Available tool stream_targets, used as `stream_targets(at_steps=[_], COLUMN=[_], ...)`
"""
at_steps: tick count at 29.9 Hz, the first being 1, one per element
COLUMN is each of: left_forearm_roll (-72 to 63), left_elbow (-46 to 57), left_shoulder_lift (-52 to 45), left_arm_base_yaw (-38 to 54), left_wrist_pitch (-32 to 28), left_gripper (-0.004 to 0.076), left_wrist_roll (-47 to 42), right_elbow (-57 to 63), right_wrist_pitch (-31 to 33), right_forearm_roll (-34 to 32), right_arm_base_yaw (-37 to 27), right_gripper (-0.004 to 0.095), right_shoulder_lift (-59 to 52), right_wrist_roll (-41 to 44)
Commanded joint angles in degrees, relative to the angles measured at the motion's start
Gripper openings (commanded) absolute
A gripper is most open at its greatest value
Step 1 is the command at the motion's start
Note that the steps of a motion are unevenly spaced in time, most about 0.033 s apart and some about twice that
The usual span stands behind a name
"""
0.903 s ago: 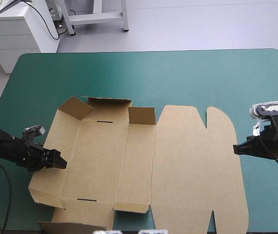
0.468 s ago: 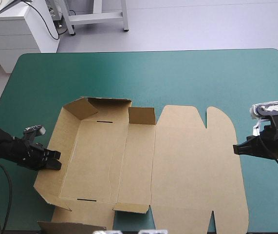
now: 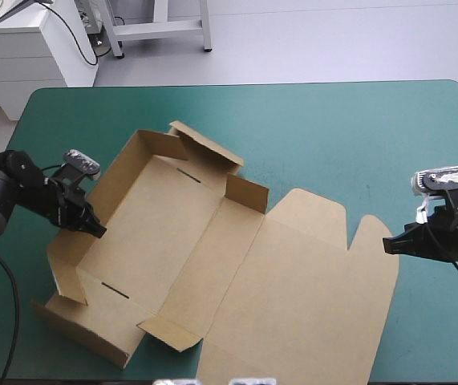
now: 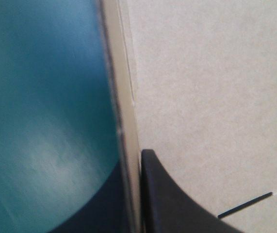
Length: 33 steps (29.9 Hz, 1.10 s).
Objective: Fold the box
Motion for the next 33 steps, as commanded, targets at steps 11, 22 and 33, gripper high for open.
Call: stream_targets(at_steps=[11,22,33], left_forearm_roll=[24.62,56.39,73.58], left_elbow=[-8.94,-9.17,-9.17], left_shoulder_lift=[-0.88,3.74,5.87], left_arm_base_yaw=[-31.10,-43.88,-50.23], left_wrist_pitch=[-32.50,-39.64,-41.34], left_gripper=[-0.0008,-0.0008,-0.0008], left_wrist_roll=[-1.66,-21.71,-31.91], right_elbow=[-1.50,-1.50,-1.50], right_wrist_pitch=[-1.87,-0.23,-0.15], right_forearm_roll=[2.85,3.09,3.20], right_arm_base_yaw=[-0.47,-0.47,-0.47], right_gripper=[-0.0021,-0.0021,-0.0021], right_shoulder_lift=[-0.56,-0.56,-0.56], right_wrist_roll=[-0.48,-0.48,-0.48])
